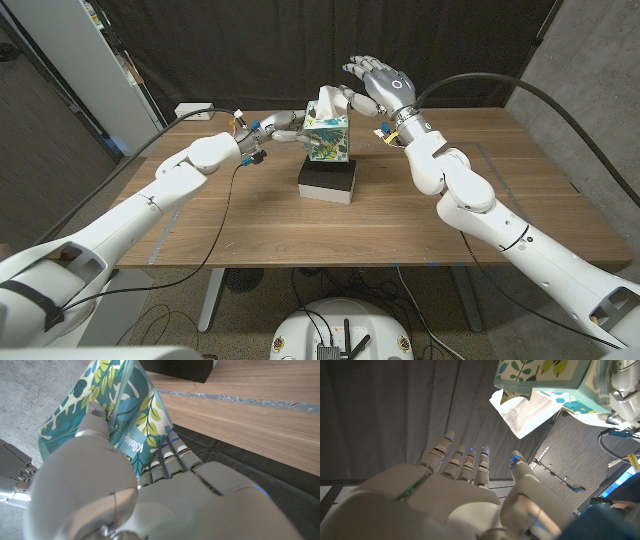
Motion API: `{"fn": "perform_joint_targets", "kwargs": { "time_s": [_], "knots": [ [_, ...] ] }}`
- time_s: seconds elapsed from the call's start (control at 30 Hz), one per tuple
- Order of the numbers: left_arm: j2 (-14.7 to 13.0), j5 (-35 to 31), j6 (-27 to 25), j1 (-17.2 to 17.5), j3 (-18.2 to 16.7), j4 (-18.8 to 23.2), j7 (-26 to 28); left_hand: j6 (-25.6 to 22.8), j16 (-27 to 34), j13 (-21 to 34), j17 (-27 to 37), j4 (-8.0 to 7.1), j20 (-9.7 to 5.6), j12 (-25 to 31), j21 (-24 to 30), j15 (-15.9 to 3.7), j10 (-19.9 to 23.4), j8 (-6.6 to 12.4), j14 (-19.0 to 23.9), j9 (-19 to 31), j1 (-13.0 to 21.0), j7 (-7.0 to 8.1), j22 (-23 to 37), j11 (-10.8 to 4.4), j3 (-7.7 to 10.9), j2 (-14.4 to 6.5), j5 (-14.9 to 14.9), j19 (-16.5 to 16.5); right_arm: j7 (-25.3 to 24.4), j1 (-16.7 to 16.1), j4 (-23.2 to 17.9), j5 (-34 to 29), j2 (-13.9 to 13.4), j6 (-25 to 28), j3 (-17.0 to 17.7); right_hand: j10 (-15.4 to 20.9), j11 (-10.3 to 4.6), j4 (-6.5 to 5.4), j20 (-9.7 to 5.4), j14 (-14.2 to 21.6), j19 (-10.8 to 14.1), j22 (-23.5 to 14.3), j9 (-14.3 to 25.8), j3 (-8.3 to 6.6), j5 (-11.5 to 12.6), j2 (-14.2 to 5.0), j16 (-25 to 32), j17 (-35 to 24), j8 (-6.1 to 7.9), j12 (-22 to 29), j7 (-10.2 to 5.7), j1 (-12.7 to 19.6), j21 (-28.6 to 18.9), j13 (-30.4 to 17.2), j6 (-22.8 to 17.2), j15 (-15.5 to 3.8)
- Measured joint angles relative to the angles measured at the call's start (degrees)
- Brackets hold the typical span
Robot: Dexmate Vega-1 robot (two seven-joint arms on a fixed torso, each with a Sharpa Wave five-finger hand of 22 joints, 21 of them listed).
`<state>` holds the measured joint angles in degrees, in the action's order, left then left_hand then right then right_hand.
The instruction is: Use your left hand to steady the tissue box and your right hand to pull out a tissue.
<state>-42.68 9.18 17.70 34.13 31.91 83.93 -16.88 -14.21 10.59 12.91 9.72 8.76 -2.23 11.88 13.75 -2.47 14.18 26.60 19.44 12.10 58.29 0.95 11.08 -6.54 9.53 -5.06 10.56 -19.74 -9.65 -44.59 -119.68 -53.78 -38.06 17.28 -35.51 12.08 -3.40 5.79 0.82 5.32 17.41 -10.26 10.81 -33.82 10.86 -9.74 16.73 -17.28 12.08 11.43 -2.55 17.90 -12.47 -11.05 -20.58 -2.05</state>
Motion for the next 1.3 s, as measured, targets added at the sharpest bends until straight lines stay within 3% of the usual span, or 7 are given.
{"fn": "perform_joint_targets", "kwargs": {
  "time_s": [0.93,1.3],
  "knots": [
    [-0.1,0.1,-0.3,0.0,0.1,0.2,0.0,-0.1,0.0,0.0,0.0,0.26,0.0,0.0,0.0,0.0,0.0,-0.39,0.0,0.0,-0.2,0.09,0.0,0.01,0.23,-0.2,-0.1,0.0,7.3,4.7,1.2,2.4,0.0,-2.3,-2.1,-0.7,-0.71,0.95,-1.36,-1.4,-0.9,0.0,0.3,-0.95,0.4,-1.13,-0.2,-0.2,0.12,0.0,-0.67,2.0,0.4,0.0,-1.5,-0.14],
    [-0.2,0.1,-0.7,0.3,0.1,0.6,0.2,-0.1,0.0,0.0,0.0,0.27,-0.11,0.0,0.0,0.0,0.0,-0.4,0.0,0.0,-0.3,0.09,0.0,0.01,0.22,-0.3,-0.2,0.1,9.3,5.7,1.4,3.0,-0.1,-3.1,-2.6,-1.1,-1.54,0.69,-1.63,-1.4,-1.1,-0.3,0.5,-1.68,0.4,-1.06,-0.2,-0.4,0.45,0.0,-1.23,3.4,0.4,-0.3,-2.7,-0.21]
  ]
}}
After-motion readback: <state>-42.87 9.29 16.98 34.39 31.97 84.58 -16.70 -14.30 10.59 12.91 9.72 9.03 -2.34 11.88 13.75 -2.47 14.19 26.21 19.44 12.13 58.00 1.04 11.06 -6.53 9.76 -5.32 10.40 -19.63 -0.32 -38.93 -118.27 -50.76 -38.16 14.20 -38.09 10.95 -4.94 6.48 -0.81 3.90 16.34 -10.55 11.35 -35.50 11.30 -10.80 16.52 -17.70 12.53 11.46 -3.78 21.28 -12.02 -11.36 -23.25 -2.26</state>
